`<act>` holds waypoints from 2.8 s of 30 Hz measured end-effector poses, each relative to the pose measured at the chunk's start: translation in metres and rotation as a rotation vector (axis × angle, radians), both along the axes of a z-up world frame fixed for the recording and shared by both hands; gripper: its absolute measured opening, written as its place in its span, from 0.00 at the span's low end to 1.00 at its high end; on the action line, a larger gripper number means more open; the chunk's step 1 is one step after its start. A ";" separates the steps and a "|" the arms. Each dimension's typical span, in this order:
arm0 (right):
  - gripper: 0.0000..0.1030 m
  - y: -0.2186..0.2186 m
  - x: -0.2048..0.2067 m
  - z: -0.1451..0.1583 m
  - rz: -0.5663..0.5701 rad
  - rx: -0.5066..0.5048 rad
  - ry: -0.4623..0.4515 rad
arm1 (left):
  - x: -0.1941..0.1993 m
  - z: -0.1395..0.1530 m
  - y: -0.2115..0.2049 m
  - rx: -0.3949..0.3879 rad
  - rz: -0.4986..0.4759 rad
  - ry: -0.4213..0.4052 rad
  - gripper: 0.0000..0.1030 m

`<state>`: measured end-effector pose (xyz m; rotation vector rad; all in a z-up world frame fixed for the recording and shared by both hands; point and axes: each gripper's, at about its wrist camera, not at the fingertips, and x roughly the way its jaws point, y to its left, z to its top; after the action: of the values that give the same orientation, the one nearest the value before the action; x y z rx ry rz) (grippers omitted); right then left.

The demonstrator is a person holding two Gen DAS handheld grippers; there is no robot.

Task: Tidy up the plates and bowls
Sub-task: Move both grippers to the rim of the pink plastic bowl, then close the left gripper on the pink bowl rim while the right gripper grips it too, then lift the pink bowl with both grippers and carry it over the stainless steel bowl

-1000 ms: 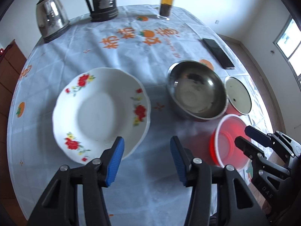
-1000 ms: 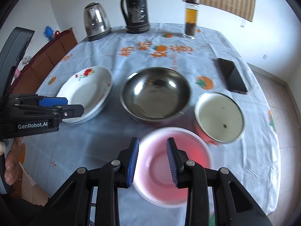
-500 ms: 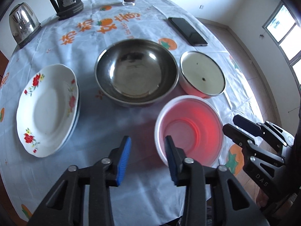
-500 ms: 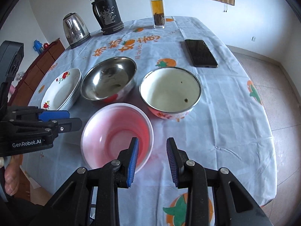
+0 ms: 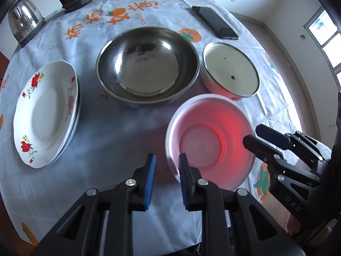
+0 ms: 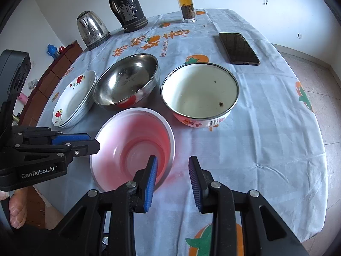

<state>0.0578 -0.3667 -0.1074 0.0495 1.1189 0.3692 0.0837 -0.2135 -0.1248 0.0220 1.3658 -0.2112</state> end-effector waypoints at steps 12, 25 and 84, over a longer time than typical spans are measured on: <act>0.12 0.004 -0.002 0.001 -0.007 -0.002 0.036 | 0.005 -0.003 -0.002 -0.068 -0.073 0.048 0.09; 0.11 0.009 -0.012 0.032 -0.031 0.049 -0.024 | -0.002 0.024 0.004 -0.030 -0.121 -0.043 0.09; 0.11 0.054 0.094 0.053 0.008 0.072 -0.101 | 0.085 0.048 0.056 -0.029 -0.010 -0.096 0.08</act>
<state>0.1520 -0.3126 -0.0542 0.0894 1.0065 0.4146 0.1687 -0.1578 -0.0770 0.0148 1.2668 -0.2354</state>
